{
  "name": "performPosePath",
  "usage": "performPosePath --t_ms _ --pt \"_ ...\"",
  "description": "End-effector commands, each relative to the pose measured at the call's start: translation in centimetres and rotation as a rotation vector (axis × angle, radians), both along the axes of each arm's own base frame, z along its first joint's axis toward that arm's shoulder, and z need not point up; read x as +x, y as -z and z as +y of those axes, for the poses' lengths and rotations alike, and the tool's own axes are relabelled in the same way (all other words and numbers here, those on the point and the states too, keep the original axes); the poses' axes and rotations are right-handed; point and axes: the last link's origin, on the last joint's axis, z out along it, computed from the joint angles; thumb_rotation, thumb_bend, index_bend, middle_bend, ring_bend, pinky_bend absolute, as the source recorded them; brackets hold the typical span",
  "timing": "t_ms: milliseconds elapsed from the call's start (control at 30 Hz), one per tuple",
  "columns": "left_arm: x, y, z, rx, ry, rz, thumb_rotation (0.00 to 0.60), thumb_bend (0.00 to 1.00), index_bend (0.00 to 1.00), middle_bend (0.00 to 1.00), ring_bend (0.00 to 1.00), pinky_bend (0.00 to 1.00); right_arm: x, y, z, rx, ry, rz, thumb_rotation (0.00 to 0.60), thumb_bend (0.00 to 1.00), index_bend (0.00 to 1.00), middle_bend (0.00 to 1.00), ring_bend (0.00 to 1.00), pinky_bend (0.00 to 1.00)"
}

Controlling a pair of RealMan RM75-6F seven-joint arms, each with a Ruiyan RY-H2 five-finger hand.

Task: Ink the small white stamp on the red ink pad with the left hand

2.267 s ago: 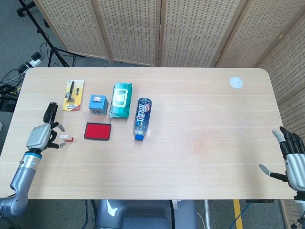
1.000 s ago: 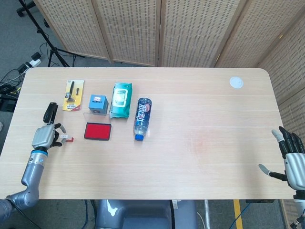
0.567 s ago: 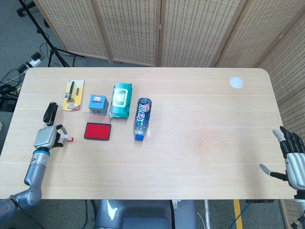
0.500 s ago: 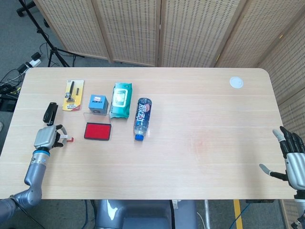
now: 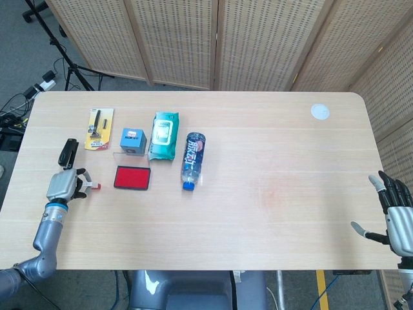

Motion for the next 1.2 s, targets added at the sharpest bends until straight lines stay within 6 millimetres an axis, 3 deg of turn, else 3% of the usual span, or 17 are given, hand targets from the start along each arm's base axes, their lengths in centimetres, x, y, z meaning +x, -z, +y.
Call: performPosePath --t_ms 33,333,600,800,1200 --pt "1.4 -0.9 0.3 0.012 0.039 -0.02 0.6 0.37 0.6 0.98 1.0 0.99 0.0 0.0 0.0 0.001 -0.001 0.0 0.6 0.0 0.0 0.0 0.0 0.0" --pt "8.0 -3.2 2.2 -0.085 0.123 -0.001 0.6 0.38 0.6 0.98 1.0 0.99 -0.2 0.1 -0.2 0.004 0.011 0.0 0.6 0.0 0.0 0.0 0.0 0.0" --pt "11.5 -1.1 4.1 -0.175 0.126 0.07 0.6 0.39 0.6 0.98 1.0 0.99 -0.4 0.1 -0.7 0.008 0.022 -0.004 0.6 0.0 0.0 0.0 0.0 0.0" --pt "12.1 0.6 4.5 -0.209 0.096 0.078 0.6 0.41 0.6 0.98 1.0 0.99 -0.8 0.0 -0.9 0.012 0.04 -0.013 0.6 0.0 0.0 0.0 0.0 0.0" --pt "11.3 2.1 5.0 -0.196 0.051 0.059 0.6 0.46 0.6 0.98 1.0 0.99 -1.1 -0.1 -1.1 0.012 0.042 -0.02 0.6 0.0 0.0 0.0 0.0 0.0"
